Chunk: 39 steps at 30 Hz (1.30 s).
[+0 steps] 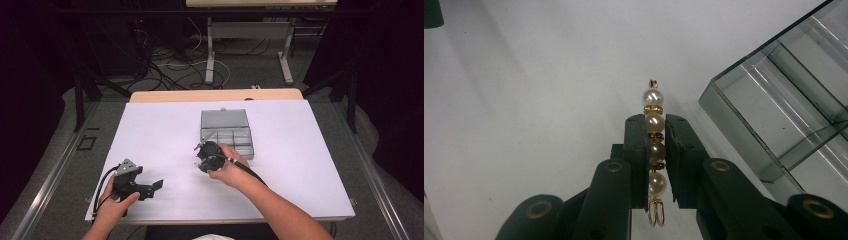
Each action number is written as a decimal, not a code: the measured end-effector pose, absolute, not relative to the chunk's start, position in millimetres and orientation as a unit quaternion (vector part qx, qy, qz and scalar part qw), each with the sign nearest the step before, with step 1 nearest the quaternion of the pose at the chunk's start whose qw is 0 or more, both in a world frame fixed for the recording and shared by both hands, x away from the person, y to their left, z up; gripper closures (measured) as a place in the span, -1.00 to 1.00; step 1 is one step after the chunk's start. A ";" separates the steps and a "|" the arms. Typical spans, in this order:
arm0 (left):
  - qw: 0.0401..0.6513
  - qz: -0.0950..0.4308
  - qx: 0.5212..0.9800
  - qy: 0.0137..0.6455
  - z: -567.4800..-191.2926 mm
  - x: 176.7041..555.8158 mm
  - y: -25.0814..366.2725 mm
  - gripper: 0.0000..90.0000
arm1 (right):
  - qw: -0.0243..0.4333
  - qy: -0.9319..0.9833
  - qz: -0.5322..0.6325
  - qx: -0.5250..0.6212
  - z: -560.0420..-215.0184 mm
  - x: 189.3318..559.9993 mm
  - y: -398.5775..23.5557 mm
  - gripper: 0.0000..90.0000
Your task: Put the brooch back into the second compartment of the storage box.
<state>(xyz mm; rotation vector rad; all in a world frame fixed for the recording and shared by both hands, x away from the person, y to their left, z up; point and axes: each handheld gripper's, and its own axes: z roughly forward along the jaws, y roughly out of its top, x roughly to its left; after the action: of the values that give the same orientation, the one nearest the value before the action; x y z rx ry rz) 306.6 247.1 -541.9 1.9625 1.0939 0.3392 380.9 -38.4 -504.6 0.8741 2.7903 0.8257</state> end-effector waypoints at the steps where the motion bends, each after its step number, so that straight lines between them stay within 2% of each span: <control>1: 0.421 0.135 0.783 0.437 -541.9 306.6 247.1 -0.99 | 0.052 0.917 0.272 0.289 -503.8 380.6 -38.7 0.79; 39: 0.422 0.135 0.781 0.439 -541.7 306.3 247.5 -0.99 | 0.080 0.884 0.341 0.309 -472.0 384.3 -54.3 0.79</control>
<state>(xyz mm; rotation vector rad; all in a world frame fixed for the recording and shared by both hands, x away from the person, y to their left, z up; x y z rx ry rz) 306.3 247.5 -541.7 1.9567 1.0995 0.3368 384.3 -54.3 -472.0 0.9236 2.6444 1.0201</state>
